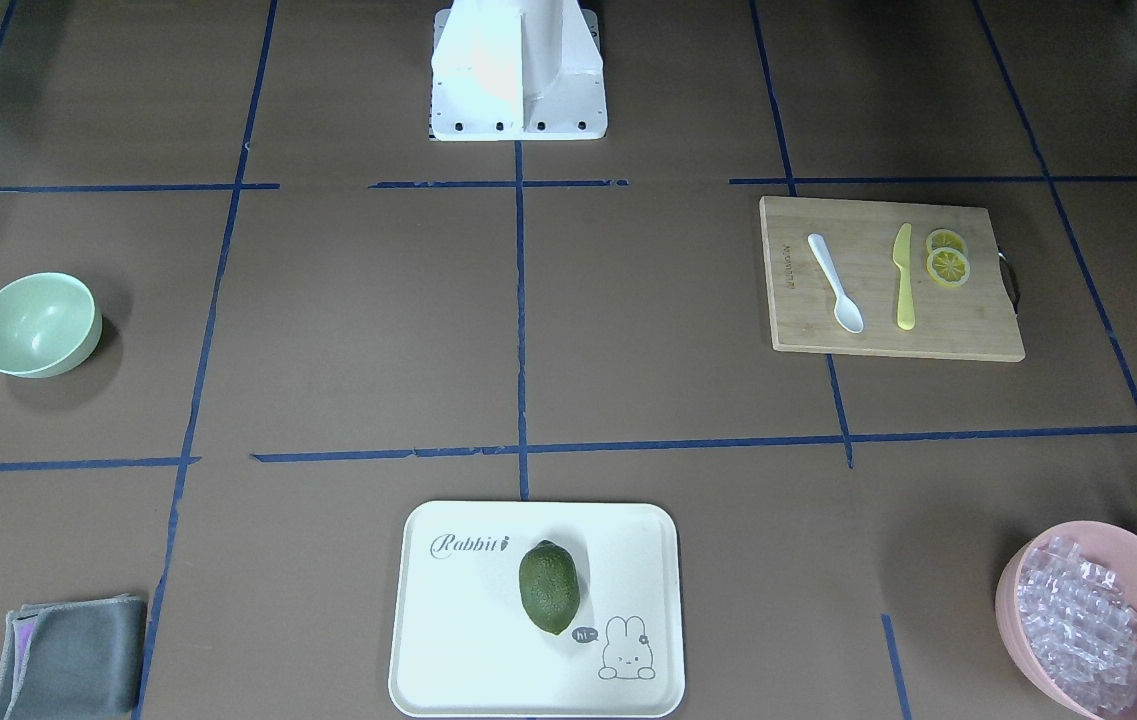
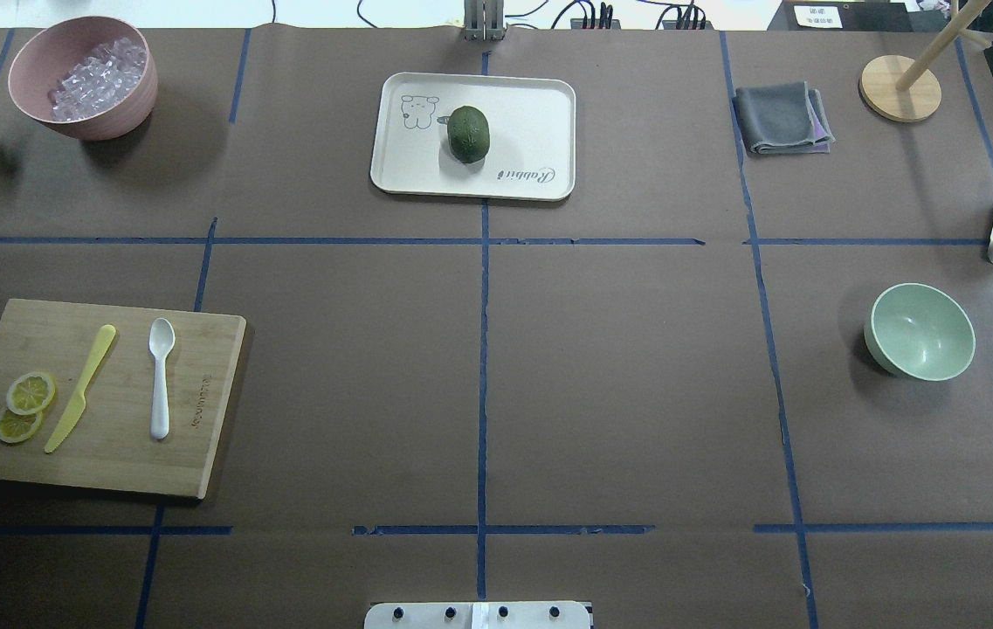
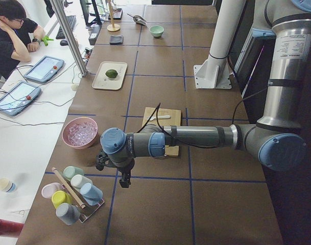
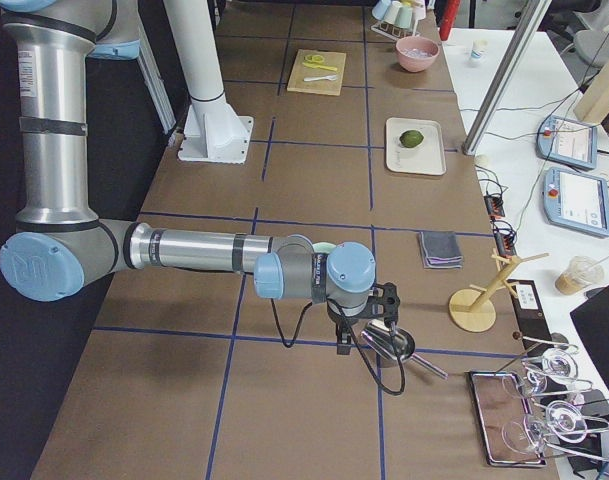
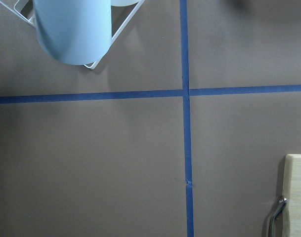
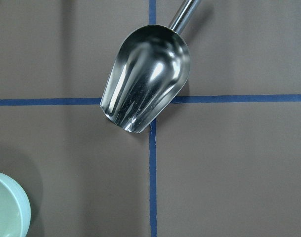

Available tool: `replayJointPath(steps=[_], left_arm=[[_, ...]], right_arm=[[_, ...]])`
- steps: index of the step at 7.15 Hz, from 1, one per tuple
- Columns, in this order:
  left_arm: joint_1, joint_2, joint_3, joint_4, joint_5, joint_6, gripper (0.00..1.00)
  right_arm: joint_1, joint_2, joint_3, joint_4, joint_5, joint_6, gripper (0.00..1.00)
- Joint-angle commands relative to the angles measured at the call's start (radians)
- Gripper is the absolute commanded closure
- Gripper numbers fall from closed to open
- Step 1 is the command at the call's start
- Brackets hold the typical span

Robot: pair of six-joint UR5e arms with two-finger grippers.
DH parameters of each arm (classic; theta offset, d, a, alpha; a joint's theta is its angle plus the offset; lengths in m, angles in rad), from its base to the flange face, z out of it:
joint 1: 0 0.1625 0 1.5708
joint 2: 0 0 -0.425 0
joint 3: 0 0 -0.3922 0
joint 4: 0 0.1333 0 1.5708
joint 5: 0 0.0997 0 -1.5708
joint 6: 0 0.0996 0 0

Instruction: Place spoon in bowl

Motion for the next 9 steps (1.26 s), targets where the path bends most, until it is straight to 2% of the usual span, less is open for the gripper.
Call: replayJointPath(steps=[1,6,8,9], left_arm=[[0.0,0.0,0.0,0.0,0.001,0.0,0.0],[0.0,0.0,-0.002,0.0,-0.001,-0.002,0.0],[0.0,-0.002,-0.009,0.0,-0.001,-0.003,0.0],[0.0,-0.002,-0.011,0.0,-0.001,-0.003,0.0]], right_arm=[[0.0,-0.004,0.002,0.008,0.0,0.0,0.0],[0.0,-0.007,0.012,0.012,-0.006,0.017,0.0],[-0.018,0.008,0.086,0.005,-0.011,0.023,0.0],[-0.018,0.033,0.088,0.003,-0.009,0.025,0.0]])
